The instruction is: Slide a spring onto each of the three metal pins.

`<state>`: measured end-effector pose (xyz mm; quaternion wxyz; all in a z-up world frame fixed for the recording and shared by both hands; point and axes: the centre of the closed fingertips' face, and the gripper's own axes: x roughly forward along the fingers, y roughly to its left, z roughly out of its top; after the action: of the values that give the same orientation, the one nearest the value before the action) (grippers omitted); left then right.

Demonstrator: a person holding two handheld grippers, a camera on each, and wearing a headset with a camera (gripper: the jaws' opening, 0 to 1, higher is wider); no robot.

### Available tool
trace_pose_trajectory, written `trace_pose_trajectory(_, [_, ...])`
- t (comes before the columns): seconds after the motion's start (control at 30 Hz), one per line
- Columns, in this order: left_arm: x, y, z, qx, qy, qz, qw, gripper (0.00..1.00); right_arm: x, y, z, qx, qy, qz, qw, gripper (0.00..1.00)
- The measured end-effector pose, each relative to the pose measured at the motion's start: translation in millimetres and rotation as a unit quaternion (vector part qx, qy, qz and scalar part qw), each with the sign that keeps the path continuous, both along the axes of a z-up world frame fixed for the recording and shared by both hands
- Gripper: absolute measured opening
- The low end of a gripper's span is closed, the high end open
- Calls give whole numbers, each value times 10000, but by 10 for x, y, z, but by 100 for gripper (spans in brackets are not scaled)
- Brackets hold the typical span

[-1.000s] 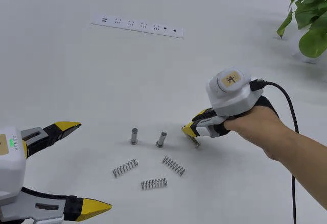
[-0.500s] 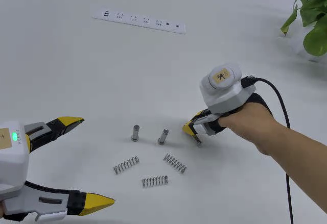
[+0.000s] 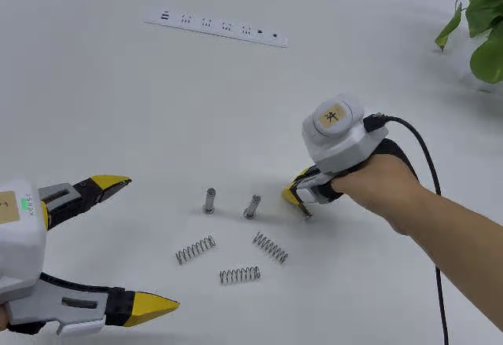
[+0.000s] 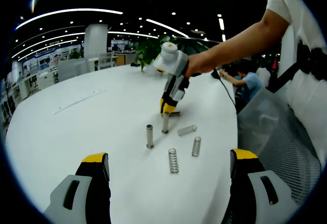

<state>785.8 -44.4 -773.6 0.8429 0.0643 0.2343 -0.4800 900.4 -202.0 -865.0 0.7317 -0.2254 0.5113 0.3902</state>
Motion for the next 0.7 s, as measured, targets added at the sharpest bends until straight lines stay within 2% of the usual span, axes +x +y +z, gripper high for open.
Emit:
trace_pose_trajectory(0.4, [-6,-8,2,-4,7,-7,10000,100,23,-21,-23,-38,-44,-130,9999,9])
trace_pose_trajectory(0.7, [-7,-2,7,-6,3,9,10000,100,-39,-17,25,57,-63,-119,9999,9])
